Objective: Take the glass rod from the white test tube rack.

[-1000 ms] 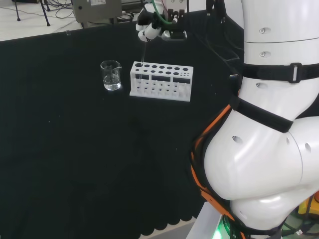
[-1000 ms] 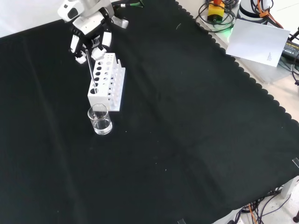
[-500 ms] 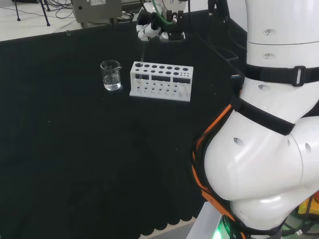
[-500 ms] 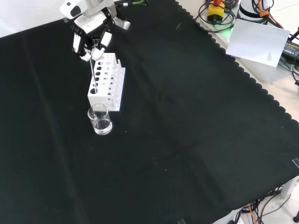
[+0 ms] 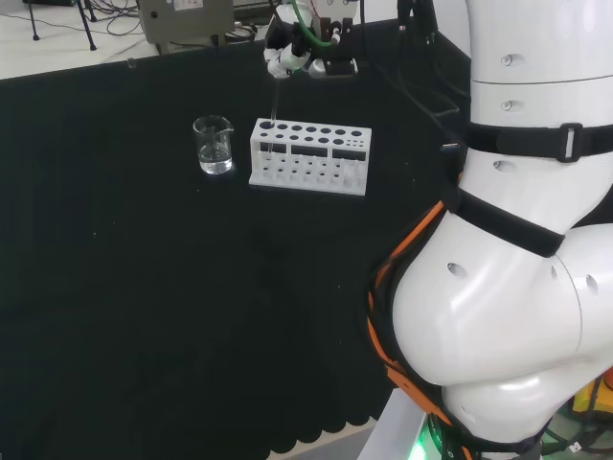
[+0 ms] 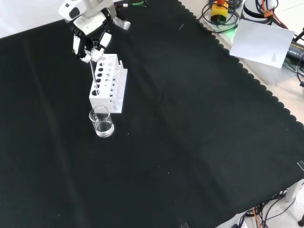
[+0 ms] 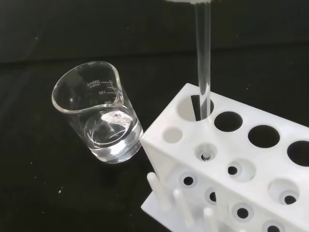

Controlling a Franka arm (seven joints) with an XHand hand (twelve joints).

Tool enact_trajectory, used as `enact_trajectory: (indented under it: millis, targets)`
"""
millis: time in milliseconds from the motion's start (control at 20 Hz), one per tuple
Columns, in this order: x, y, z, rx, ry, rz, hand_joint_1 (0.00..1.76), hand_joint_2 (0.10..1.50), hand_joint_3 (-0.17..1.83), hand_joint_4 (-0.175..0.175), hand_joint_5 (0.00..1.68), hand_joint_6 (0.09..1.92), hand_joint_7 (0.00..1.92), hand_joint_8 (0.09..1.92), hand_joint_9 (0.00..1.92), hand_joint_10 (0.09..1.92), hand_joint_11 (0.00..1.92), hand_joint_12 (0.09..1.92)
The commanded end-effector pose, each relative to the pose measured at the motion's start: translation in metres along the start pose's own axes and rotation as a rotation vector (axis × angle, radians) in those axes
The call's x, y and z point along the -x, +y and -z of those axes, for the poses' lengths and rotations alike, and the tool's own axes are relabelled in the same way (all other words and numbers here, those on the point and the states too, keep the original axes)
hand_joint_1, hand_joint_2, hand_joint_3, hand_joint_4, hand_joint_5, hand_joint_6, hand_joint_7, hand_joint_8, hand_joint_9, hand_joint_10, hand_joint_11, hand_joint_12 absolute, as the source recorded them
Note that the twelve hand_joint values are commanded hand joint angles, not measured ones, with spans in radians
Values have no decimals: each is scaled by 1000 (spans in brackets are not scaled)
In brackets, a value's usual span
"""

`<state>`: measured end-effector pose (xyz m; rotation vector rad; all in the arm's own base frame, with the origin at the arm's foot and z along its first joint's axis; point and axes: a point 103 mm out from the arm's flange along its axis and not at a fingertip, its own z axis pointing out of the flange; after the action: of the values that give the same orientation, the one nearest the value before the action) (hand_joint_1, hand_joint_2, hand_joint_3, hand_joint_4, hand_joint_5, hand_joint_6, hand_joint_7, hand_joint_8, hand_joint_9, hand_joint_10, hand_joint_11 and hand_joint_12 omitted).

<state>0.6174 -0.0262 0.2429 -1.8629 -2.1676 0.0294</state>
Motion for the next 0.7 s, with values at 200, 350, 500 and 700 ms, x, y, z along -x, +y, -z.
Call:
enact_trajectory:
  millis: [200,350,500,700]
  targets:
    - [-13,-6,9,217,92,31,1292,1070,-7,-175,1112,535,1111,1121,1654,923,1714,712]
    - [-26,-10,26,249,103,44,1302,1101,-125,-175,1200,380,1151,1061,1689,853,1729,644]
    - [-41,-19,42,262,87,57,1305,1117,-170,-175,1224,340,1158,1055,1692,831,1731,621]
    - [-58,-33,62,273,83,60,1306,1115,-175,-175,1245,296,1164,1045,1701,807,1735,609]
